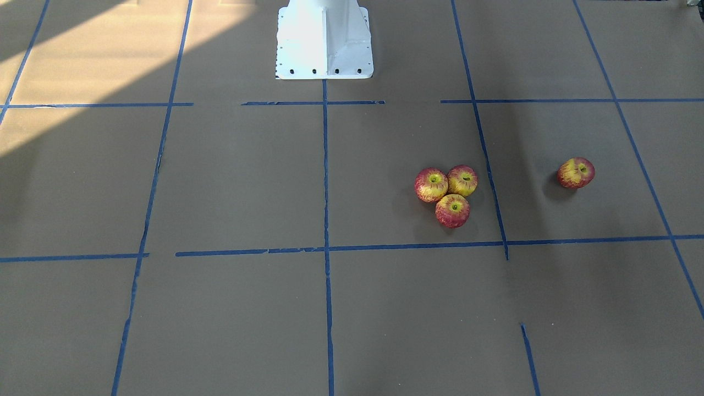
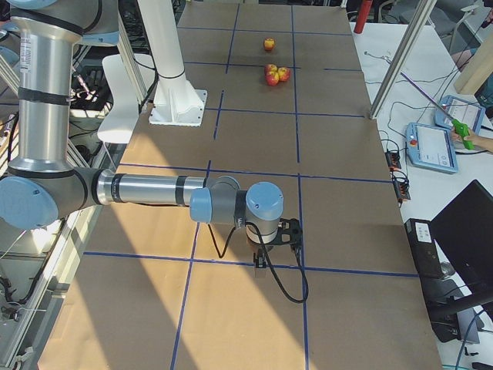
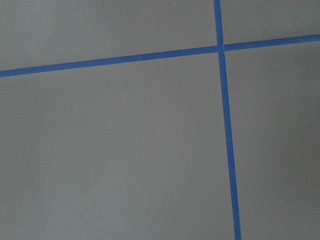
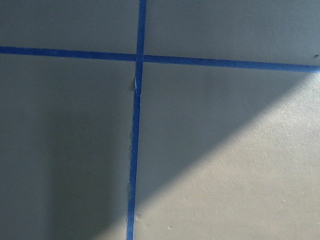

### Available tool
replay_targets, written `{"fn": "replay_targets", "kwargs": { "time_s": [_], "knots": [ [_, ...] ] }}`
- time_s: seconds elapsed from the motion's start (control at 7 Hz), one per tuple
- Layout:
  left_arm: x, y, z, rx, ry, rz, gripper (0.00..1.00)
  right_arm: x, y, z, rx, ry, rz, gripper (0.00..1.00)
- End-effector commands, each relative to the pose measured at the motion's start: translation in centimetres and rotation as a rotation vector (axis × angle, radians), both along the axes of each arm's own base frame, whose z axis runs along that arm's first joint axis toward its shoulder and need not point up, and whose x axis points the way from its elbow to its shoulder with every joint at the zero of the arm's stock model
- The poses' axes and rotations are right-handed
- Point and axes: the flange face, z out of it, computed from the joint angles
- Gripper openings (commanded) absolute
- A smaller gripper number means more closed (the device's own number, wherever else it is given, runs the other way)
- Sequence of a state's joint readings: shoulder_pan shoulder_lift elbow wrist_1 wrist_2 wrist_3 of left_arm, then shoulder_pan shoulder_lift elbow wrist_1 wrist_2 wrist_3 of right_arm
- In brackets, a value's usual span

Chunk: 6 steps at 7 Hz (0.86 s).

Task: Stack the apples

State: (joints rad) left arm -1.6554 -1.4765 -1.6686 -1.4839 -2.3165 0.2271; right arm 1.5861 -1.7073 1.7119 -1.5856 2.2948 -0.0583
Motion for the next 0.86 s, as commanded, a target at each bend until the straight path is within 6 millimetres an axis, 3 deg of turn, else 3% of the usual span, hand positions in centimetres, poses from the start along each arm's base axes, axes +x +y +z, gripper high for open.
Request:
{"fn": "replay_targets", "kwargs": {
  "time_s": [0.0,0.29,0.43,0.57,0.71],
  "knots": [
    [0.0,0.1,-0.6,0.038,-0.003,-0.012,1.0,0.0,0.0,0.0,-0.001,0.0,0.0,1.0],
    [0.7,-0.6,-1.6,0.112,0.02,-0.005,1.0,0.0,0.0,0.0,-0.001,0.0,0.0,1.0],
    [4.6,-1.4,-3.1,0.084,0.157,-0.002,1.0,0.0,0.0,0.0,-0.001,0.0,0.0,1.0],
    [9.2,-2.3,-4.9,0.023,0.188,-0.051,1.0,0.0,0.0,0.0,0.001,0.0,0.0,1.0],
    [15.2,-2.3,-6.4,-0.026,0.208,-0.1,1.0,0.0,0.0,0.0,0.0,0.0,0.0,1.0]
  ]
}}
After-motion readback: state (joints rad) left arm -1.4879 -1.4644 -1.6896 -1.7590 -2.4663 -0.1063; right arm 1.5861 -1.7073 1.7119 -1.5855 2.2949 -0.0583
